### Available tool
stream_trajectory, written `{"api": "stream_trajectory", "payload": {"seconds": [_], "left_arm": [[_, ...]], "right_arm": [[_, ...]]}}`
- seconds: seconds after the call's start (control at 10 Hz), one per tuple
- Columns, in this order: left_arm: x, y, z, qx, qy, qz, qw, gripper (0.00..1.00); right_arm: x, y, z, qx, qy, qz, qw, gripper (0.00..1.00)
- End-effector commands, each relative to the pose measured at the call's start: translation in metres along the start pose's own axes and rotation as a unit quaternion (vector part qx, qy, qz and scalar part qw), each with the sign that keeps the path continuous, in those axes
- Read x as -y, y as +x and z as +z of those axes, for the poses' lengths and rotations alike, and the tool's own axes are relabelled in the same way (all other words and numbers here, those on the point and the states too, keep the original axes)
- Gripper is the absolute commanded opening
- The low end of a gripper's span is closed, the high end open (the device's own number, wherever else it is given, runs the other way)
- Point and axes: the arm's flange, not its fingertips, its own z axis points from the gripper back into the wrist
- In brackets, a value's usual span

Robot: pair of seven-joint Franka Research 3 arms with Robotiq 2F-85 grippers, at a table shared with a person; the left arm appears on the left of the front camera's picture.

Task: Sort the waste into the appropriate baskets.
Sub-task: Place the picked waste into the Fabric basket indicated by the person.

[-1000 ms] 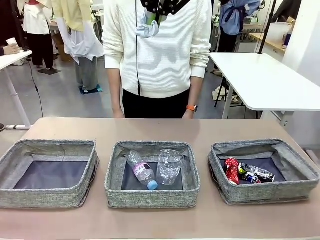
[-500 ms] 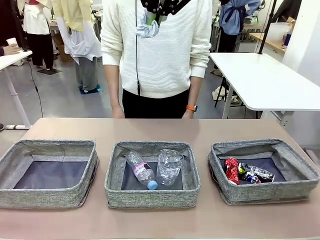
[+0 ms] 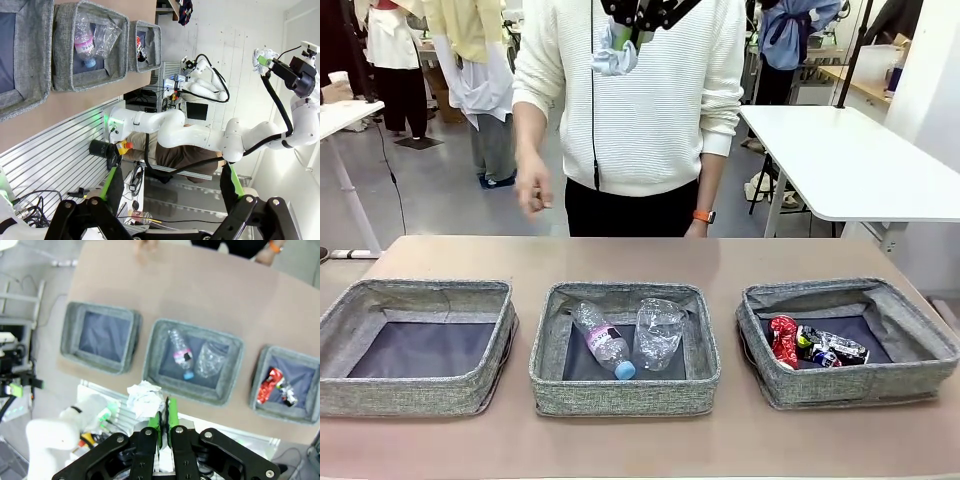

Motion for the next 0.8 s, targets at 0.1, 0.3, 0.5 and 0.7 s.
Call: {"api": "stream_trajectory", "payload": {"seconds": [0.1, 0.3, 0.5, 0.7], "left_arm": [[0.0041, -0.0021, 0.0001, -0.002, -0.007, -0.002, 1.000, 1.00], [0.0041, -0.0021, 0.0001, -0.002, -0.007, -0.002, 1.000, 1.00], [0.0041, -0.0021, 0.0001, -0.002, -0.007, -0.002, 1.000, 1.00], [0.0041, -0.0021, 0.0001, -0.002, -0.007, -0.002, 1.000, 1.00]], "right_arm": [[0.0015, -0.0046, 0.0001, 0.005, 0.002, -0.003, 1.000, 0.07], [0.0015, -0.0046, 0.0001, 0.005, 0.002, -0.003, 1.000, 0.07], [0.0015, -0.0046, 0.0001, 0.005, 0.002, -0.003, 1.000, 0.07], [0.0015, -0.0046, 0.0001, 0.005, 0.002, -0.003, 1.000, 0.07]]}}
